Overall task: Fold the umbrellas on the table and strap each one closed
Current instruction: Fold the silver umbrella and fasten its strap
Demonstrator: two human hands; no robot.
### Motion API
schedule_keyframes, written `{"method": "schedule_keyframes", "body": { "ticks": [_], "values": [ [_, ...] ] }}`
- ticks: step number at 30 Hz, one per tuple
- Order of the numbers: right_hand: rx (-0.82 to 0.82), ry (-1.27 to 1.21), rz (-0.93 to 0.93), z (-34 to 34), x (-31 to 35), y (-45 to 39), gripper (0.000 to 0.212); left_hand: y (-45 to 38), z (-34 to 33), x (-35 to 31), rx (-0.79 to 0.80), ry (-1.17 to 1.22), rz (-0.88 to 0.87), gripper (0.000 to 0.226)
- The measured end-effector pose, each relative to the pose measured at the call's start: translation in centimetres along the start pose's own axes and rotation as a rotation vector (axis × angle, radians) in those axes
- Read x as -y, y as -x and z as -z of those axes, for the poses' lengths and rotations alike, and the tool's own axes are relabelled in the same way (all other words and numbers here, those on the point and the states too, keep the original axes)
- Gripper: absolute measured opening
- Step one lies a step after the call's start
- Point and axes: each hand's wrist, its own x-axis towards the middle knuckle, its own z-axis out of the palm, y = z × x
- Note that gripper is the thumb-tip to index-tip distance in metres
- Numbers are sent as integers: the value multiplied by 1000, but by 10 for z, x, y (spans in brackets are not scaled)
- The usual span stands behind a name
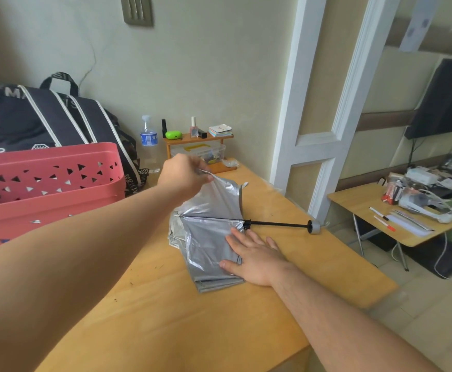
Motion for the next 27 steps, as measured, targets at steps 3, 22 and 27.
{"method": "schedule_keyframes", "body": {
  "ticks": [3, 22, 27],
  "values": [
    [3, 0, 3, 0, -1, -1, 91, 1, -5, 2, 15, 56, 31, 14],
    [-184, -57, 40, -5, 0, 5, 90, 20, 0, 4, 12, 90, -52, 4],
    [-328, -105, 130, -3, 0, 14, 74, 24, -1, 4, -5, 114, -49, 7]
  ]
}}
